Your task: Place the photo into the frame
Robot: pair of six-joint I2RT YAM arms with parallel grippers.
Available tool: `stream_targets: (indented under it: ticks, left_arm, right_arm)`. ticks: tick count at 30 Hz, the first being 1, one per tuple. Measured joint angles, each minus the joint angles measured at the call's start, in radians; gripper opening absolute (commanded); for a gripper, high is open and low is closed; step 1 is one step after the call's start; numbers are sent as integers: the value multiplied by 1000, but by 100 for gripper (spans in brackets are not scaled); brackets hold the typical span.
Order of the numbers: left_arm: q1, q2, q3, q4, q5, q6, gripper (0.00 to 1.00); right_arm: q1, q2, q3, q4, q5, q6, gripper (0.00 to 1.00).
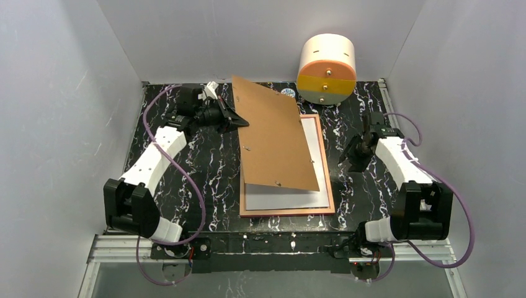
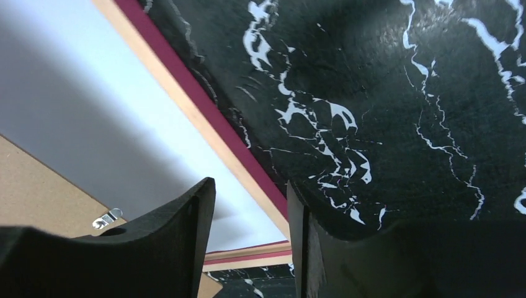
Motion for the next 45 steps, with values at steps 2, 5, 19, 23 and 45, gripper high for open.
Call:
stream_targets:
  ticks: [2,5,19,23,45]
  left_arm:
    - [-5,0,-48,47,7,-24,0]
    - [-13,0,-109,122,15,-47,0]
    - [-33,-4,-314,426,101,-147,0]
    - [-33,11,-313,431,134,-104,0]
    - [-30,156,-350,417,113,-16,0]
  right_arm:
    - [-27,0,-53,29,-32,-13,53]
    - [-38,8,-100,60,-79,-25,52]
    - [-39,131,-166,158,-163,-55,45]
    - [-39,148,-174,168,-182,-63,44]
    - [-36,200,-206,239,-330,-78,42]
